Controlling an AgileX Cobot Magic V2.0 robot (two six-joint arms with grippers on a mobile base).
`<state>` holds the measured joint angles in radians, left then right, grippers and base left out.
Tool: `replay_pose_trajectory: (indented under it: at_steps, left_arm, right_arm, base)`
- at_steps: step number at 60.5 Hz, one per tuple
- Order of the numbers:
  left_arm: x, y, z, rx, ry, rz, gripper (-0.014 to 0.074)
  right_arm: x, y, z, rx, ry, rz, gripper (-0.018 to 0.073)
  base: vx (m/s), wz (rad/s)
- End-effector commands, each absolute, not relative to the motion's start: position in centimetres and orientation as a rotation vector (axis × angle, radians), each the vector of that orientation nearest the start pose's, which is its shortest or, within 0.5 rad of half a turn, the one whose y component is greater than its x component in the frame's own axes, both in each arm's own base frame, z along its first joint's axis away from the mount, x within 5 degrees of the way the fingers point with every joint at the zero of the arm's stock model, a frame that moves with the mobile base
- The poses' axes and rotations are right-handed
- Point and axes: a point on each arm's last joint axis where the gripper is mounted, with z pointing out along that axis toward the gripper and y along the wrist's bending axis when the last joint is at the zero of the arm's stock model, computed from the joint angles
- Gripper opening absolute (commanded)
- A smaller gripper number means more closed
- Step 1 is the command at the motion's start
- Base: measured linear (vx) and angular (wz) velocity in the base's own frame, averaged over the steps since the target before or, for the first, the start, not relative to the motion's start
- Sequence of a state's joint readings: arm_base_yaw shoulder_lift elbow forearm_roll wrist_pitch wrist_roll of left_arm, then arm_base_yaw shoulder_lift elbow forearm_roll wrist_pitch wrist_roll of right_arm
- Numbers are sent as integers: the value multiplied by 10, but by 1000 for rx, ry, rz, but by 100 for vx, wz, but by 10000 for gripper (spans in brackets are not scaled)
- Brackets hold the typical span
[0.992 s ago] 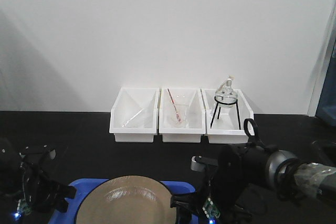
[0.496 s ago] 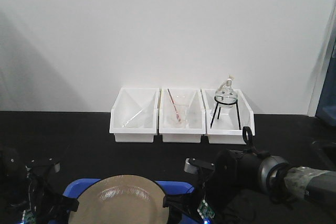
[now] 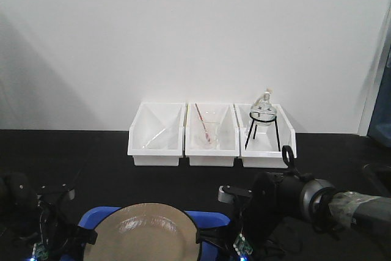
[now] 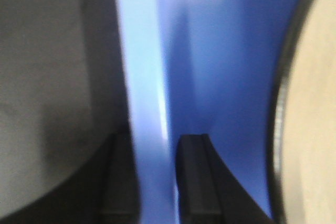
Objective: Place disk in tray to left cabinet
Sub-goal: 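Grip the blue tray's opposite edges with both grippers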
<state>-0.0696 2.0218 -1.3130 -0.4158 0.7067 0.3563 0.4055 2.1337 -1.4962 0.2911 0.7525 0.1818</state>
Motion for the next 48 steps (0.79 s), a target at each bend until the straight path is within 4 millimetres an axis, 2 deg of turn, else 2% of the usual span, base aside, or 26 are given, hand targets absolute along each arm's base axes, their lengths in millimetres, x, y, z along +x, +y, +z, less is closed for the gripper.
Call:
replay_pose_trajectory:
  at_steps: [1,4,10,20,31,40,48]
  left_arm:
    - [393,-75,163,90,2822,-621,138]
    - [392,-77,163,69,2823,-656,84]
    - [391,-80,165,37,2824,-712,-10]
    - [388,-85,171,-3,2828,-811,-6]
    - [385,-89,196,-61,2762,-903,-3]
    - [378,-90,218,-138,2740,-964,-1]
    - [373,-90,237,-147,2694,-969,-1]
  right_arm:
    - [394,198,174,-39,2819,535,36]
    - [394,198,174,-35,2820,537,-12]
    - [394,198,175,-23,2819,550,-11]
    - [393,198,187,-11,2789,576,-10]
    - [390,192,210,24,2748,608,-8]
    - [392,169,234,161,2725,672,-8]
    - [391,148,255,192,2695,697,-8]
  base:
    - [0,0]
    - [0,0]
    - [0,0]
    - [0,0]
    - [0,0]
    - [0,0]
    - [0,0]
